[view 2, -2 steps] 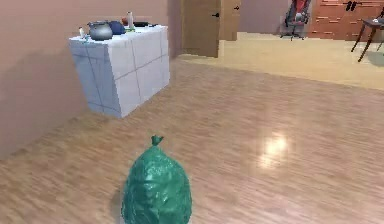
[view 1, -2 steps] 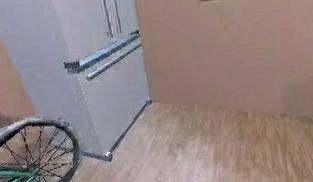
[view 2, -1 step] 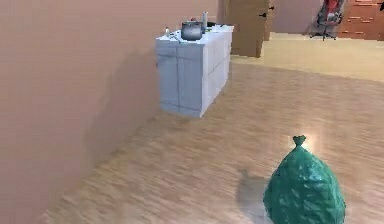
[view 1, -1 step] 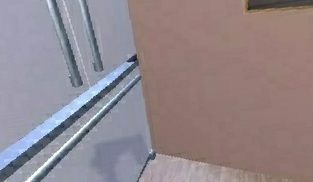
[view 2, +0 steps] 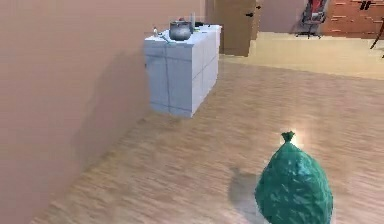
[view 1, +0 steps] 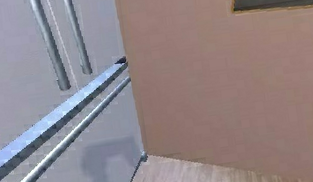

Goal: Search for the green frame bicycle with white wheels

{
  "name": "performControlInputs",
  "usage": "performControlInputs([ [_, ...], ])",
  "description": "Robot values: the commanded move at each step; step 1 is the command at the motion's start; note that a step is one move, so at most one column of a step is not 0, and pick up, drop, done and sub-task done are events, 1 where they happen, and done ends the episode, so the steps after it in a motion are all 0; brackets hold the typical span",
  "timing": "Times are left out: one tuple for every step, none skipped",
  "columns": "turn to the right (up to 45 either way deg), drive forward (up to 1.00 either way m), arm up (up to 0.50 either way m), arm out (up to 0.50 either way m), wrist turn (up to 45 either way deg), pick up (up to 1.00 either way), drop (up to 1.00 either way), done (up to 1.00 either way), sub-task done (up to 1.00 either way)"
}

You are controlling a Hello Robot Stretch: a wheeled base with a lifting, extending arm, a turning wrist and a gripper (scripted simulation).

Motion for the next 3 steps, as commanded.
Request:
performControlInputs([
  [0.0,0.10,0.00,0.00,0.0,0.00,0.00,0.00,0.00],
  [-45.0,0.00,0.00,0.00,0.0,0.00,0.00,0.00,0.00],
  [-45.0,0.00,0.00,0.00,0.0,0.00,0.00,0.00,0.00],
])
